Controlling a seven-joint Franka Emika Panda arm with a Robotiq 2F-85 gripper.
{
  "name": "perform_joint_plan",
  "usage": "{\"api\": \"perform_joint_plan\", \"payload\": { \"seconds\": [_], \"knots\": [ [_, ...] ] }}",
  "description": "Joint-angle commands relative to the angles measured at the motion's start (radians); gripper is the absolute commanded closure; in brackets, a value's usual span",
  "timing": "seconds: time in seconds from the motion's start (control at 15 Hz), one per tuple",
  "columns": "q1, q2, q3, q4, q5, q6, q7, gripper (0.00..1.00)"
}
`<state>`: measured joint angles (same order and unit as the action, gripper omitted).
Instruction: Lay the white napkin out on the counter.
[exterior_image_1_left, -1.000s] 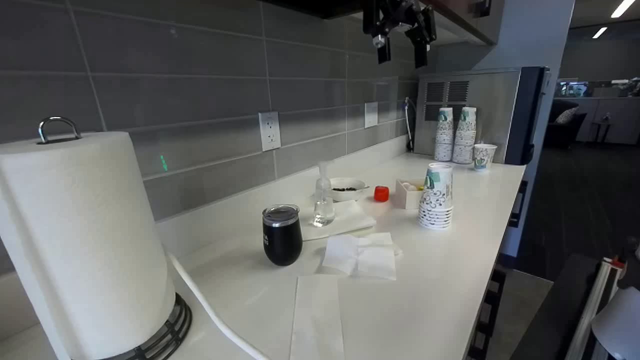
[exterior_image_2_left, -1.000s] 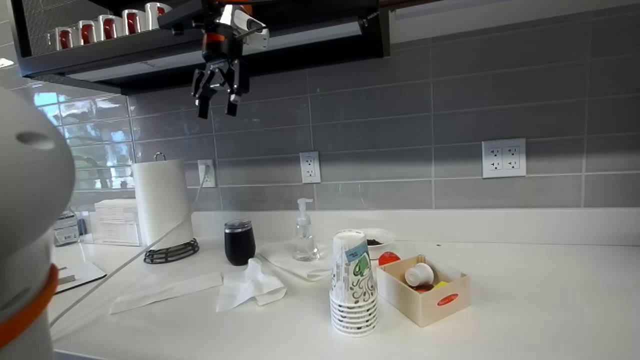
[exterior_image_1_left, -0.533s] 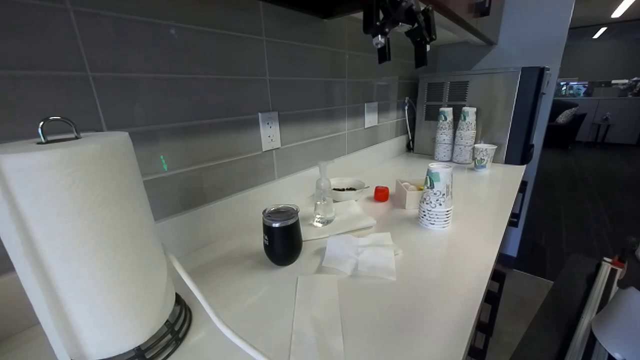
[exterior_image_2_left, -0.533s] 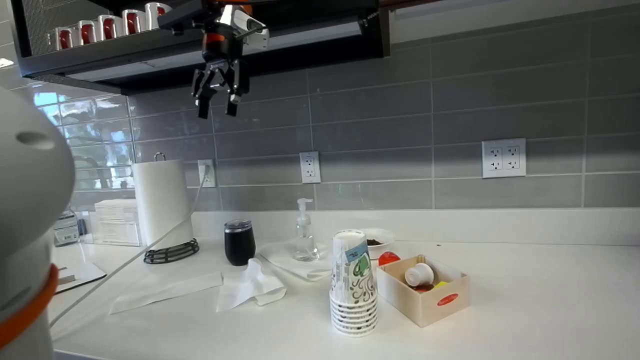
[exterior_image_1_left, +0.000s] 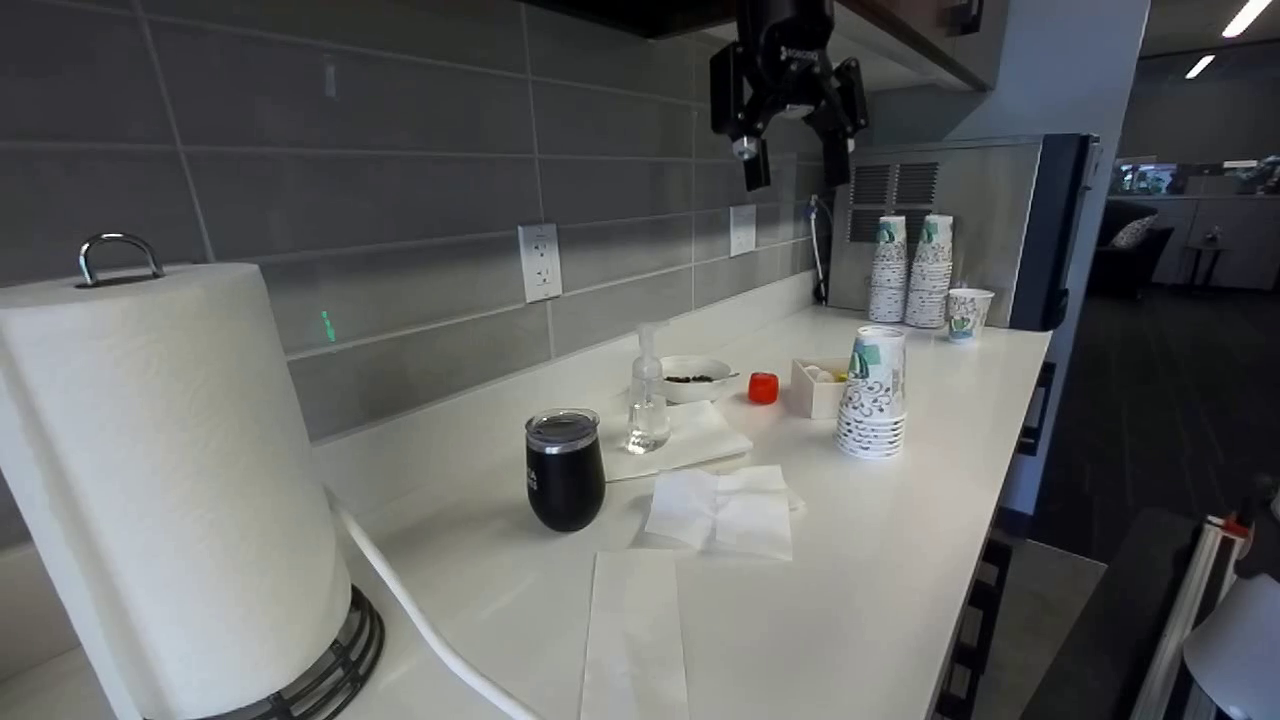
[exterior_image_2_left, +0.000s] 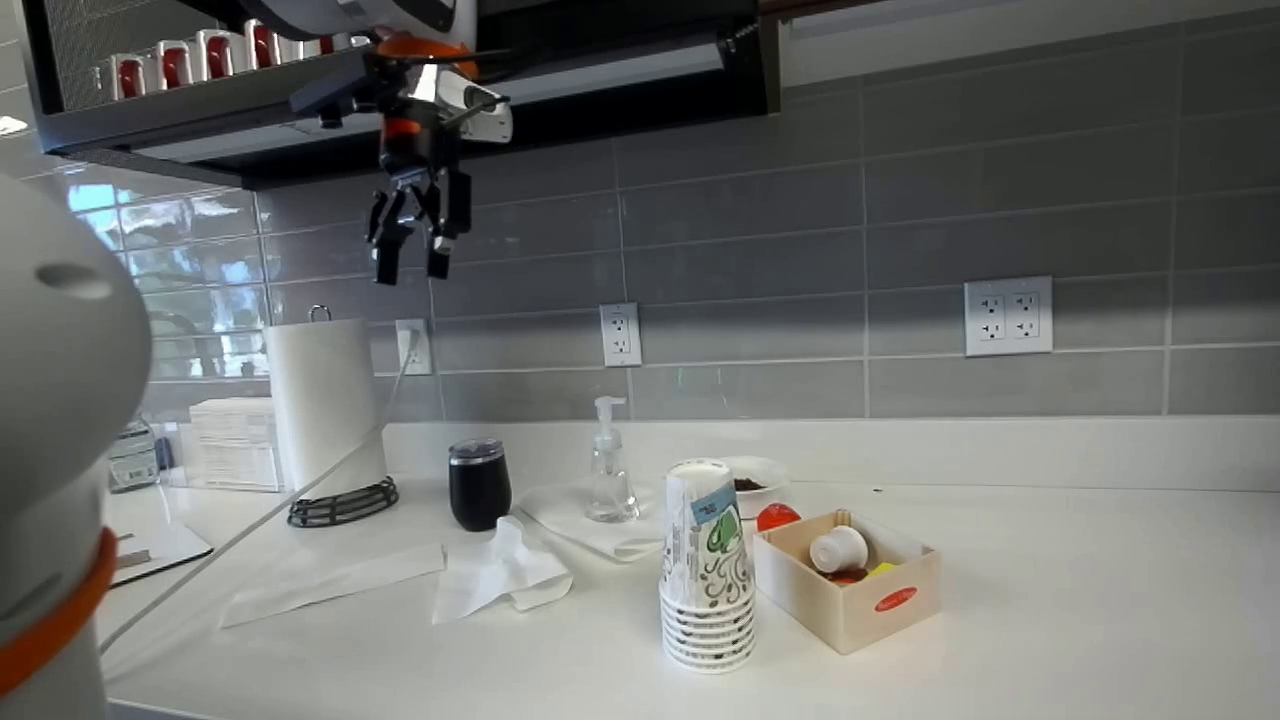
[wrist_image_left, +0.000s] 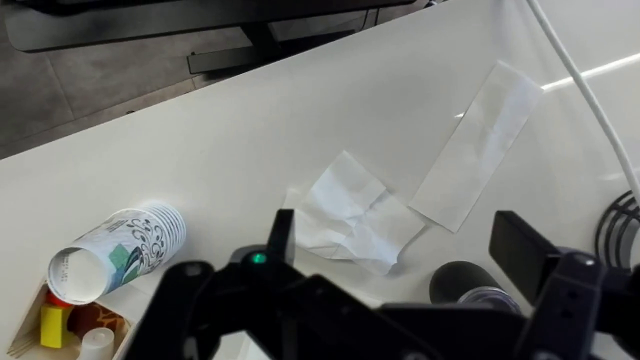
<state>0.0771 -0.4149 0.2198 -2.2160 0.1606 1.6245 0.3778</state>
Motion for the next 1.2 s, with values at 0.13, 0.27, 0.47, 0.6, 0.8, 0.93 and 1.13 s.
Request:
{"api": "perform_joint_plan", "payload": {
  "seconds": [0.13, 0.27, 0.47, 0.6, 0.8, 0.93, 1.13],
  "knots": [
    [0.006, -0.042, 0.028, -0.169, 0.062, 0.233, 0.158, 0.0],
    [0.007, -0.029, 0.043, -0.222, 0.065, 0.341, 0.203, 0.0],
    [0.017, 0.005, 0.072, -0.3, 0.07, 0.516, 0.279, 0.0],
    [0.035, 0.043, 0.088, -0.334, 0.072, 0.613, 0.299, 0.0],
    [0.061, 0.103, 0.111, -0.38, 0.069, 0.736, 0.343, 0.0],
    [0.071, 0.152, 0.127, -0.405, 0.056, 0.816, 0.394, 0.0],
    [0.078, 0.221, 0.148, -0.439, 0.022, 0.934, 0.486, 0.0]
  ]
}}
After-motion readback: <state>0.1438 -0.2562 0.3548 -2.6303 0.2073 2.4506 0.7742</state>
